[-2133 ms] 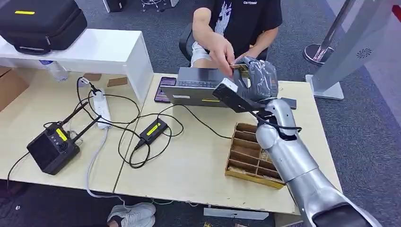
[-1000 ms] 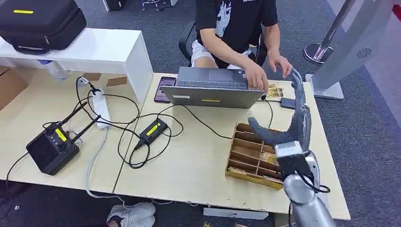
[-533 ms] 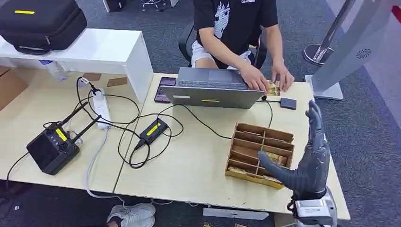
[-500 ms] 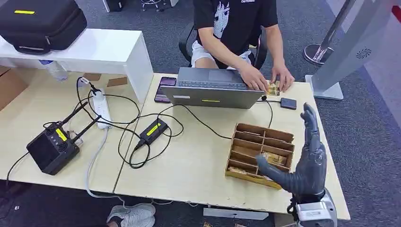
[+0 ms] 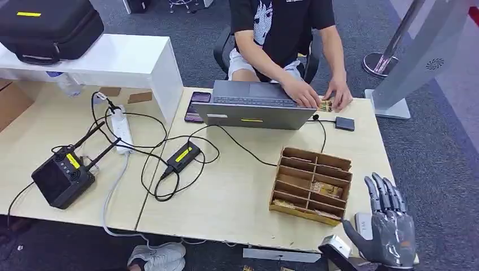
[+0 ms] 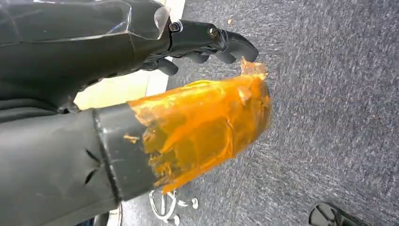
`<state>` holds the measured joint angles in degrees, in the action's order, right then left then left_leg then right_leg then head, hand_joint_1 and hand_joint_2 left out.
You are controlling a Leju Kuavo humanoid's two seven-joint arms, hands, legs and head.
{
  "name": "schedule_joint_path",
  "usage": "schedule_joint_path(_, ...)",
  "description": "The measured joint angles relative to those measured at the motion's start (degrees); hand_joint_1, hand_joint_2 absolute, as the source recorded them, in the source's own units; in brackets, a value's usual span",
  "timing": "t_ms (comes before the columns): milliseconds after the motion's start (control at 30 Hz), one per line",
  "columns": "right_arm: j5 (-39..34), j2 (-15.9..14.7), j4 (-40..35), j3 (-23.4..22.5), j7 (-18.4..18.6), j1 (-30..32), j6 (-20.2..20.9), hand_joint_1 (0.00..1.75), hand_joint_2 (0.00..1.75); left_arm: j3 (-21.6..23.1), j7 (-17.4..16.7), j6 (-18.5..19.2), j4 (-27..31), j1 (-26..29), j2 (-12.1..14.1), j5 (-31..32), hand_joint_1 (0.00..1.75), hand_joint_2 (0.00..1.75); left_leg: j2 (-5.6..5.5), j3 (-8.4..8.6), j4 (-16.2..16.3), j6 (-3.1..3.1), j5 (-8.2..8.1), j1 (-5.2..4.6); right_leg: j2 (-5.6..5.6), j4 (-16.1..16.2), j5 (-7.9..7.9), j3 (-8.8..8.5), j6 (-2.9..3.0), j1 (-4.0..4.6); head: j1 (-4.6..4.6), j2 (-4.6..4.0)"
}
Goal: Pass the card to the sensor for recognition and then transmit it.
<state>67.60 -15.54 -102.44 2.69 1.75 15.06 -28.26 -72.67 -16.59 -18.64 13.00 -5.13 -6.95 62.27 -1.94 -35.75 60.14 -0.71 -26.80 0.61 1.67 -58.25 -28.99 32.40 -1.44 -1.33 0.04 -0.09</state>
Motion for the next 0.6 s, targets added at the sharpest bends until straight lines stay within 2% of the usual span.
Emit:
schedule_joint_path(133,-0.4,-2.0,0.0,0.0,2.3,1.3,2.3,0.0,1.75,-0.2,-0.1,0.0,0.0,0.0,-0.1,-0.2,0.0,0.0,0.0,0.01,0.0,0.0,0.0,0.01,0.0,0.0,0.0,0.0,0.0,0.01,0.0,0.0)
schedule_joint_path(333,-4.0,-5.6,-0.1,1.4,3.1,2.2,5.8,0.0,1.75,-0.5,-0.1,0.0,0.0,0.0,-0.2,-0.3,0.0,0.0,0.0,0.0,0.0,0.0,0.0,0.01,0.0,0.0,0.0,0.0,0.0,0.01,0.02,0.0)
schedule_joint_path(467,-6.1,-7.9,-0.1,3.4,1.9,2.3,7.1,0.0,1.75,-0.5,-0.1,0.0,0.0,0.0,-0.2,-0.2,0.0,0.0,0.01,0.0,0.0,0.0,0.0,0.01,0.0,0.0,0.0,0.0,0.0,0.01,0.02,0.0)
schedule_joint_path(600,-9.2,-9.4,0.0,6.5,-2.0,1.1,7.3,0.0,1.75,-0.5,0.0,0.1,0.0,-0.1,-0.1,0.2,0.0,0.0,0.03,0.01,0.0,0.0,0.0,0.01,0.03,0.0,0.0,-0.01,0.0,0.01,0.02,0.0)
